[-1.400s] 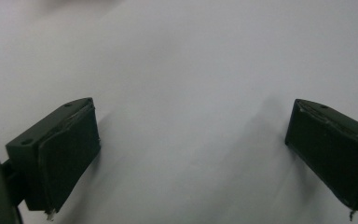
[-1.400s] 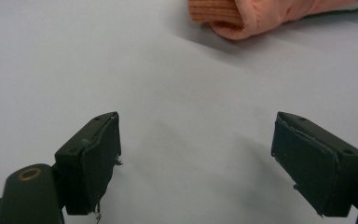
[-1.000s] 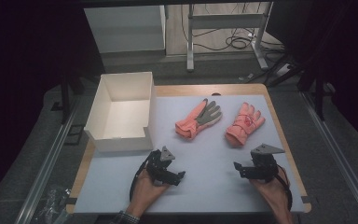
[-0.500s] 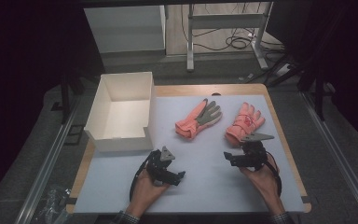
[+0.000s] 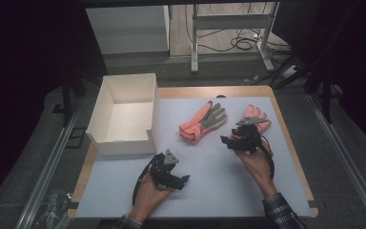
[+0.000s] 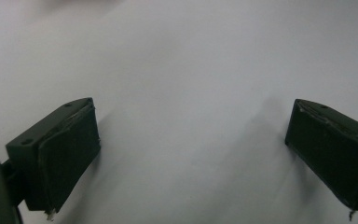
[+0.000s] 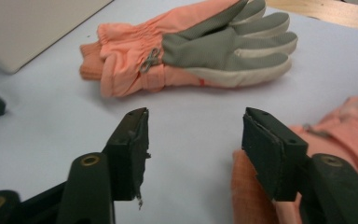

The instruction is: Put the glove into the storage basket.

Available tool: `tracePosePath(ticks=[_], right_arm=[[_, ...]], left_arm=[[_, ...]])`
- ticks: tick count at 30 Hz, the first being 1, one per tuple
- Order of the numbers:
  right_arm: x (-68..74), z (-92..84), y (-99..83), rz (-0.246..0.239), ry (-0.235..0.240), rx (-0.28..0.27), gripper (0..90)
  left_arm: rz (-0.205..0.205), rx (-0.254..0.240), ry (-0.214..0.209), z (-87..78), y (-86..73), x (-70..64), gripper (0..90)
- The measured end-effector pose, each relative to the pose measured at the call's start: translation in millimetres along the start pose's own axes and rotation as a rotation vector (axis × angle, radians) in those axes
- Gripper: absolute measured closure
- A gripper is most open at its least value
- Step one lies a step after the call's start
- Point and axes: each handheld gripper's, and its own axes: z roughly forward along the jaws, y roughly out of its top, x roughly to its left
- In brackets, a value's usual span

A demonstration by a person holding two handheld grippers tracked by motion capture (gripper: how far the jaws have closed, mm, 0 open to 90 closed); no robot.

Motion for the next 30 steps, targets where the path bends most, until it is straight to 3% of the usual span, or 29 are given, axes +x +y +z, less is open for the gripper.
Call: tracePosePath(ticks=[6, 11, 16, 20, 22, 25, 30], right_arm=[[-2.1, 18.7, 17.8, 0.007, -0.008, 0.009, 46.1], [-3.0, 44.8, 35.0, -0.008, -0.031, 0.029, 52.0], [-6.9, 65.0, 46.9, 0.016, -0.036, 0.037, 53.9], [-6.7, 78.1, 53.7, 0.03, -0.036, 0.039, 53.3], [-6.5, 87.8, 57.2, 0.028, -0.058, 0.047, 51.6], [-8.5, 102.9, 60.3, 0.065, -0.086, 0.08, 43.7], [-6.9, 117.6, 58.7, 0.074, -0.1, 0.138, 41.0]], left_arm=[[-0.002, -0.001, -0.001, 0.1, 0.0, -0.2, 2.8], [0.004, 0.005, 0.0, -0.3, 0.0, 0.4, 2.8], [0.004, 0.004, -0.001, -0.2, 0.0, 0.4, 2.8], [-0.001, 0.003, -0.002, -0.1, -0.1, 0.1, 2.8], [0.002, 0.004, -0.001, -0.2, 0.0, 0.3, 2.8], [0.0, 0.003, -0.002, -0.2, 0.0, 0.0, 2.8], [0.0, 0.004, -0.002, -0.2, 0.0, 0.1, 2.8]])
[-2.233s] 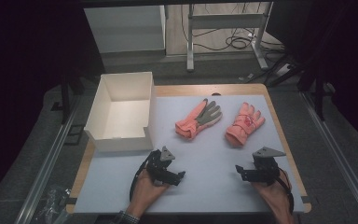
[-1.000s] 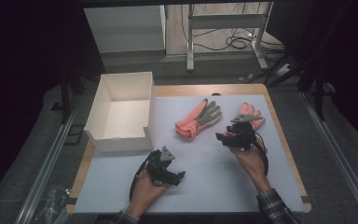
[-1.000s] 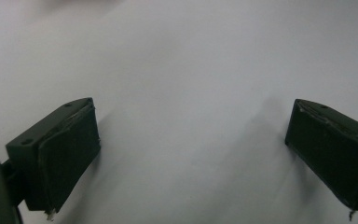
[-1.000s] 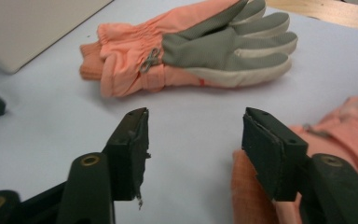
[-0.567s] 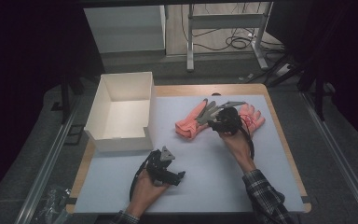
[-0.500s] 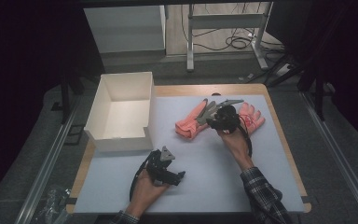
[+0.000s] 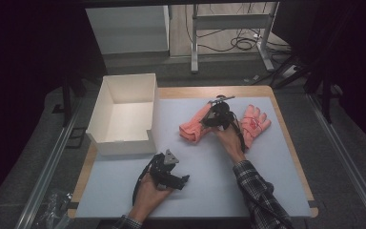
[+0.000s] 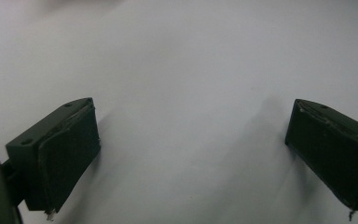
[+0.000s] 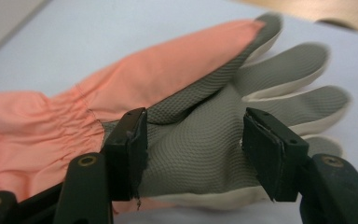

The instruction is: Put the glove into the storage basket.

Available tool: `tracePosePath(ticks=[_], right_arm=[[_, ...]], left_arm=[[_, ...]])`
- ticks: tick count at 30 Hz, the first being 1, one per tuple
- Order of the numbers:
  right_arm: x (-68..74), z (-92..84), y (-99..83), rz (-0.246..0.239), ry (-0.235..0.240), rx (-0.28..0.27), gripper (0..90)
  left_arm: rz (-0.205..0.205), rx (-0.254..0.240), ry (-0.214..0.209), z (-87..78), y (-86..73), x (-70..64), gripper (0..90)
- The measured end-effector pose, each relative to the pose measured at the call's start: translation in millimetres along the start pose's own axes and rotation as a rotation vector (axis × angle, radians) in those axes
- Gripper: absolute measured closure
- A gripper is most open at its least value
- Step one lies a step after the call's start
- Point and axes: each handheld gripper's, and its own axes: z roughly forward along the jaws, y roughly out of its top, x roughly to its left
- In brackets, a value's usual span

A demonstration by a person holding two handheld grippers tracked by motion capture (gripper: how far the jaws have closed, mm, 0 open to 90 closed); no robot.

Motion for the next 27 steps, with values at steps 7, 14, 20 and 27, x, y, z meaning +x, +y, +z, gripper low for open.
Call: tracePosePath(ticks=[7, 14, 20, 27], right_arm=[[11.2, 9.4, -2.9, -0.056, -0.068, 0.014, 68.9], [12.4, 5.9, -2.7, -0.053, -0.077, 0.009, 86.1], [7.1, -2.7, -1.1, -0.026, -0.03, -0.011, 87.1], [6.4, -20.4, -2.0, -0.029, 0.026, -0.046, 87.5]], left_arm=[[0.0, 0.0, 0.0, 0.0, 0.0, 0.0, 2.8], [0.0, 0.0, 0.0, 0.0, 0.0, 0.0, 2.8], [0.0, 0.0, 0.0, 0.0, 0.0, 0.0, 2.8], [0.002, 0.001, 0.001, 0.0, -0.1, 0.2, 2.8]])
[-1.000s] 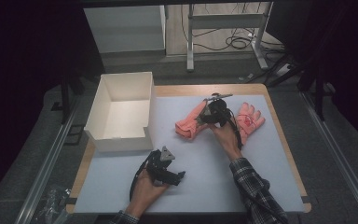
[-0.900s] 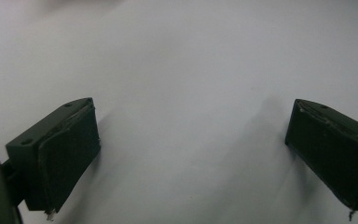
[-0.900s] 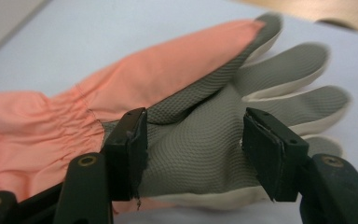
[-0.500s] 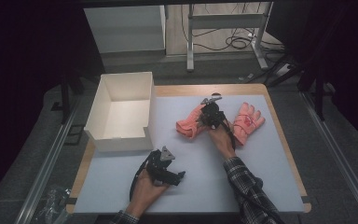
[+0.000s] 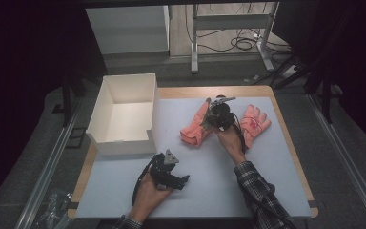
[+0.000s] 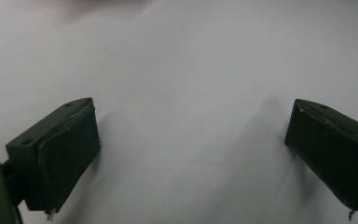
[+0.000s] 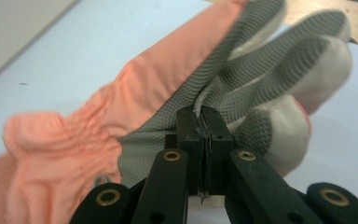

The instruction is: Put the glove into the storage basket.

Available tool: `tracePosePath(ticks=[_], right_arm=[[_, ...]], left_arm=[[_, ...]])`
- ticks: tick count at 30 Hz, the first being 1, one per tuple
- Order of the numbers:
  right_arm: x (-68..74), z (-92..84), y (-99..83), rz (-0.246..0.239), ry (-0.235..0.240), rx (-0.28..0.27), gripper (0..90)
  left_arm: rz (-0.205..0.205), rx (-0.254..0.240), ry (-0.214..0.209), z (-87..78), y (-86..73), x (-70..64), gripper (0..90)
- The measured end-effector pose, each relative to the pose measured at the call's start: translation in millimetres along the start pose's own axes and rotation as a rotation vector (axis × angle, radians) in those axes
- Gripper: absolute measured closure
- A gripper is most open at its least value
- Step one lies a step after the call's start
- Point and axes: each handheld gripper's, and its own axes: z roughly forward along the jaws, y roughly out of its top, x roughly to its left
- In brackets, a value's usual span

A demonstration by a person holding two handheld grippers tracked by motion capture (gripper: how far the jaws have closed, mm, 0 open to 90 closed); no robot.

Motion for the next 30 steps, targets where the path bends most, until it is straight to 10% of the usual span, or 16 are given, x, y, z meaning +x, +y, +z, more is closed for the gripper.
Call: tracePosePath(ticks=[30], right_arm=[[-3.4, -103.6, -53.2, -0.08, 0.302, -0.019, 87.8]], left_arm=[[0.001, -0.001, 0.0, 0.0, 0.1, 0.0, 2.9]])
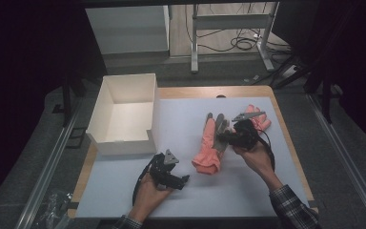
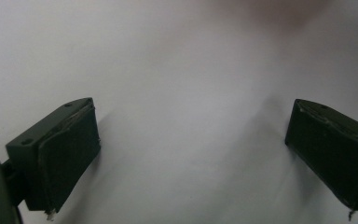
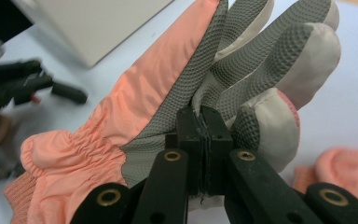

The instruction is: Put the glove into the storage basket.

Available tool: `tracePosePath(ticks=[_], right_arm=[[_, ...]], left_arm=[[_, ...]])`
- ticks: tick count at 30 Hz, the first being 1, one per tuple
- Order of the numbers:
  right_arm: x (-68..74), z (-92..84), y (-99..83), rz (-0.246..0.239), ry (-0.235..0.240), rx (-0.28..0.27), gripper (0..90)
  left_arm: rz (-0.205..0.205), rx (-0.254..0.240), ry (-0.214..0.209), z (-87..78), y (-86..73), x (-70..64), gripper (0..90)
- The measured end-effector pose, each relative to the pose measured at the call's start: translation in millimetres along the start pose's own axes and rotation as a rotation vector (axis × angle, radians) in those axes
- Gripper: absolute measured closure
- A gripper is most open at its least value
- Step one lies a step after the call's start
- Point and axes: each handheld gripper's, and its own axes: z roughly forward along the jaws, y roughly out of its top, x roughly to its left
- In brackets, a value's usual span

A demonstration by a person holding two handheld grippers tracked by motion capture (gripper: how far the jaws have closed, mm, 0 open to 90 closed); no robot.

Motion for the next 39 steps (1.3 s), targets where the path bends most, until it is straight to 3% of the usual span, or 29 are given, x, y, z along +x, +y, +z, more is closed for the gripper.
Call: tracePosePath(ticks=[6, 10, 12, 15, 18, 20, 22, 25, 27, 29, 33, 39], right_arm=[[3.7, -1.2, -21.2, -0.032, 0.045, 0.04, 87.7], [5.1, 13.2, -34.8, -0.056, 0.059, 0.077, 87.6], [4.2, 30.5, -42.7, -0.067, 0.059, 0.091, 86.8], [3.7, 33.1, -42.9, -0.076, 0.063, 0.079, 84.5], [5.6, 30.4, -39.4, -0.109, -0.002, 0.071, 72.7], [5.9, 28.5, -39.0, -0.109, -0.009, 0.067, 72.3], [6.3, 14.6, -38.5, -0.106, -0.043, 0.04, 69.9], [4.5, 3.1, -41.1, -0.085, -0.056, 0.024, 71.0], [1.6, -6.5, -49.0, -0.066, -0.068, 0.031, 80.0], [0.7, -7.9, -52.8, -0.063, -0.073, 0.04, 82.2], [-6.5, -0.2, -68.3, -0.029, -0.091, 0.072, 87.6], [-10.6, 16.7, -67.8, -0.025, -0.124, 0.081, 87.4]], left_arm=[[0.002, 0.001, 0.001, 0.0, 0.1, 0.2, 2.9], [0.001, 0.001, -0.001, 0.0, 0.0, 0.0, 2.9], [-0.005, -0.004, 0.0, 0.3, -0.1, -0.3, 2.8], [-0.004, -0.003, 0.0, 0.3, 0.0, -0.3, 2.8], [-0.005, -0.003, 0.0, 0.3, -0.1, -0.4, 2.9], [-0.004, -0.003, 0.0, 0.3, 0.0, -0.4, 2.8], [0.0, -0.003, 0.001, 0.3, 0.0, -0.1, 2.8], [0.004, -0.003, 0.002, 0.2, 0.1, 0.2, 2.9], [0.002, -0.002, 0.001, 0.3, 0.1, 0.0, 2.8], [0.001, -0.002, 0.001, 0.3, 0.1, 0.0, 2.8], [-0.003, -0.002, 0.0, 0.3, 0.0, -0.3, 2.8], [-0.003, -0.002, 0.0, 0.3, 0.0, -0.3, 2.9]])
